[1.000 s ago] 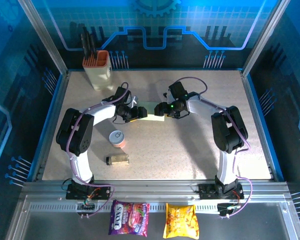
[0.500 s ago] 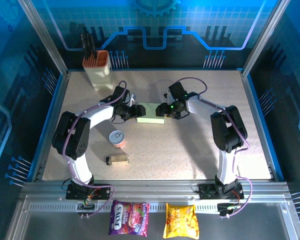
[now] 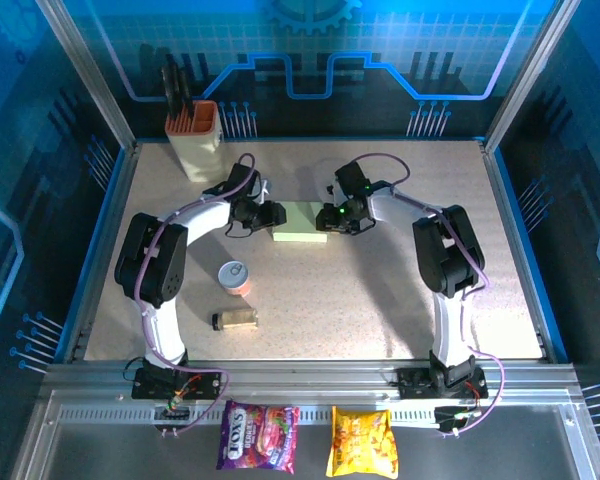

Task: Fold the paper box

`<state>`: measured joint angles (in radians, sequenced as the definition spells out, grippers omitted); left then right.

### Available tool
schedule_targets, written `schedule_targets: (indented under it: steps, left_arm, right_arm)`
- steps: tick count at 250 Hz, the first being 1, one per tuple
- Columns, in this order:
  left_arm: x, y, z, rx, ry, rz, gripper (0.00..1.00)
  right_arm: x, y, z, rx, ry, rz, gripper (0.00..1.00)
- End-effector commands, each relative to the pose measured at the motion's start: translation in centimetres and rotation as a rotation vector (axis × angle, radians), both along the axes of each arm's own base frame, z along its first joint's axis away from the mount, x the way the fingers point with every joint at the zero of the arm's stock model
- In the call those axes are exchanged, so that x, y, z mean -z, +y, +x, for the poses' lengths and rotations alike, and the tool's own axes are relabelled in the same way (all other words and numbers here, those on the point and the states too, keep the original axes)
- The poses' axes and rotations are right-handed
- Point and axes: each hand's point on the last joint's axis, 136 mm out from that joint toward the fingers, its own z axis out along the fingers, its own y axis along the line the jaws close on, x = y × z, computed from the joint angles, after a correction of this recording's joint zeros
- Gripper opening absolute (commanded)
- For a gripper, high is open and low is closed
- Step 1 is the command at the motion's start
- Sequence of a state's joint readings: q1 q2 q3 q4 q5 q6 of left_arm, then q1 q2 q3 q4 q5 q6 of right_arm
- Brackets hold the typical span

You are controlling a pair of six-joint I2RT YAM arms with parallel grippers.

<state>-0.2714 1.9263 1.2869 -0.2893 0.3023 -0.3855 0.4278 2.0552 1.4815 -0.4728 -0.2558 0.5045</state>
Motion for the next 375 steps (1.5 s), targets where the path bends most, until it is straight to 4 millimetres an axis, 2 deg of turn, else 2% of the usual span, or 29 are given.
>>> schedule_targets:
  steps: [1, 47, 116, 128, 130, 134, 181, 223, 269, 314, 342, 375]
  left_arm:
    - [-0.4, 0.2, 0.2, 0.012, 0.001, -0.021, 0.45]
    - [-1.2, 4.5, 0.5, -0.072, -0.016, -0.015, 0.45]
    - [-1.0, 11.8, 0.3, -0.211, -0.018, -0.011, 0.46]
    - [-0.8, 13.1, 0.3, -0.237, -0.016, -0.012, 0.46]
    - [-0.8, 13.3, 0.3, -0.241, -0.015, -0.013, 0.46]
    - [-0.7, 13.6, 0.4, -0.249, -0.017, -0.014, 0.47]
    - [-0.2, 18.4, 1.5, -0.359, -0.014, -0.038, 0.46]
    - [0.2, 21.6, 3.0, -0.436, -0.026, -0.058, 0.47]
    - [0.1, 24.2, 5.4, -0.492, -0.044, -0.078, 0.47]
    - [0.1, 25.1, 7.2, -0.517, -0.057, -0.104, 0.48]
    - [0.2, 25.4, 7.3, -0.528, -0.05, -0.104, 0.48]
    - [0.4, 26.2, 6.4, -0.561, -0.03, -0.072, 0.54]
  right_arm:
    - [-0.8, 3.4, 0.3, -0.047, -0.023, 0.049, 0.33]
    - [-1.4, 8.5, 0.7, -0.086, -0.051, 0.136, 0.35]
    - [-2.9, 18.5, 1.1, -0.139, -0.137, 0.341, 0.36]
    - [-4.0, 20.1, 1.2, -0.146, -0.166, 0.379, 0.37]
    - [-3.2, 20.3, 1.2, -0.145, -0.158, 0.376, 0.37]
    - [-3.1, 20.8, 1.2, -0.147, -0.159, 0.382, 0.37]
    - [-3.3, 25.4, 2.1, -0.163, -0.221, 0.434, 0.39]
    - [-2.9, 29.1, 3.2, -0.154, -0.236, 0.487, 0.41]
    - [-2.4, 31.6, 4.4, -0.144, -0.289, 0.509, 0.43]
    - [-2.3, 32.0, 5.5, -0.112, -0.35, 0.538, 0.47]
    - [-2.3, 31.8, 5.8, -0.099, -0.366, 0.523, 0.49]
    - [-2.5, 31.2, 6.0, -0.089, -0.357, 0.495, 0.57]
